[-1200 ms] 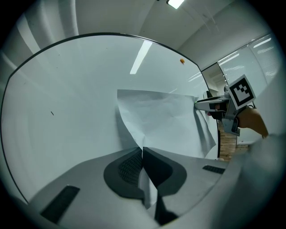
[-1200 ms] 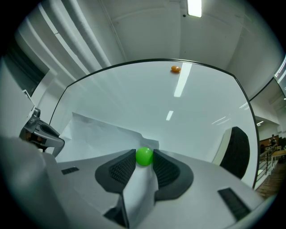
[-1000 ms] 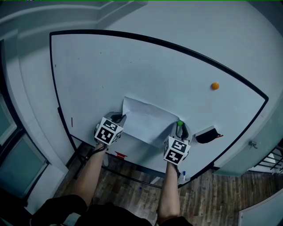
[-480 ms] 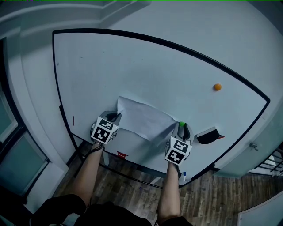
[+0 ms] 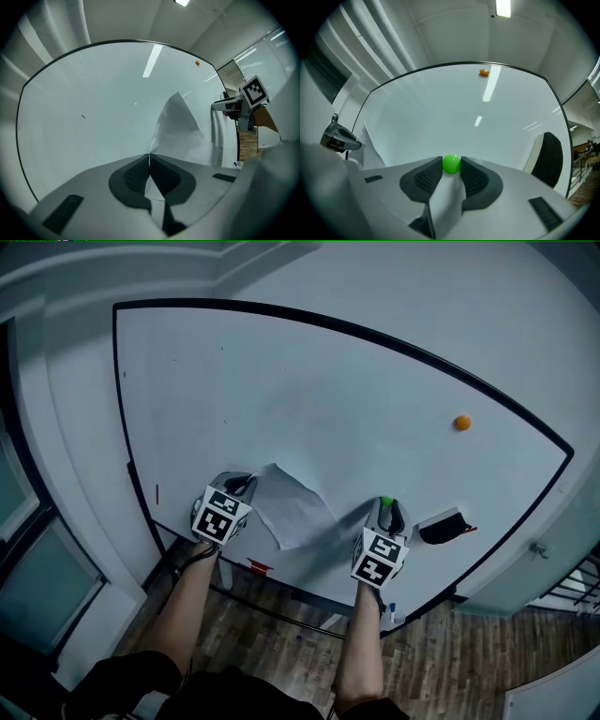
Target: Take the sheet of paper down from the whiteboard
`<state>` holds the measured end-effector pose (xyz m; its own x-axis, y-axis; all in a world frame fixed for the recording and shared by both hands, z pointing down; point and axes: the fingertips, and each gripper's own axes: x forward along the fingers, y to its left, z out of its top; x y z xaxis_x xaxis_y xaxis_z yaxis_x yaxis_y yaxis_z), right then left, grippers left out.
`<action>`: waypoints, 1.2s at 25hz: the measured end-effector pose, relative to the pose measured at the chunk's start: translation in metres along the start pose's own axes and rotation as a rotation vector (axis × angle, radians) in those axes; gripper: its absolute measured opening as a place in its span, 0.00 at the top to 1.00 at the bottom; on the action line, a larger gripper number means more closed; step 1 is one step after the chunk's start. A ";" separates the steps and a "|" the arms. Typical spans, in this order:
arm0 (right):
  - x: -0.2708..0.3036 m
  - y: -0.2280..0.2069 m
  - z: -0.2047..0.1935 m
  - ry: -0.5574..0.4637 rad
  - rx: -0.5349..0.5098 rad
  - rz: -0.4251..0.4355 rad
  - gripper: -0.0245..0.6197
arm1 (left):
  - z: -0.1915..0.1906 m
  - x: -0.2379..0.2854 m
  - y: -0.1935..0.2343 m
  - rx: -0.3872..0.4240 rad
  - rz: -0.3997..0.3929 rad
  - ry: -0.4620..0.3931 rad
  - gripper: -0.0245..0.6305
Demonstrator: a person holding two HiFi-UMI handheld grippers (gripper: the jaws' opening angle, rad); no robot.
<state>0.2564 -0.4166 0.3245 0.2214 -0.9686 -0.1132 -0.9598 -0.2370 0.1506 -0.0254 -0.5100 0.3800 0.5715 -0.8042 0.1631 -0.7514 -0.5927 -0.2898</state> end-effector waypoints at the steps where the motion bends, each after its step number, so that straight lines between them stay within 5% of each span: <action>1: 0.000 0.000 0.000 0.000 0.000 0.000 0.75 | 0.001 0.001 -0.003 0.004 -0.005 -0.002 0.93; 30: -0.004 0.002 0.001 -0.007 -0.008 -0.010 0.75 | 0.016 0.005 -0.025 0.047 -0.056 -0.022 0.93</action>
<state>0.2530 -0.4130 0.3242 0.2295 -0.9657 -0.1213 -0.9561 -0.2470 0.1575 0.0017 -0.4986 0.3732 0.6199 -0.7683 0.1594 -0.7019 -0.6338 -0.3251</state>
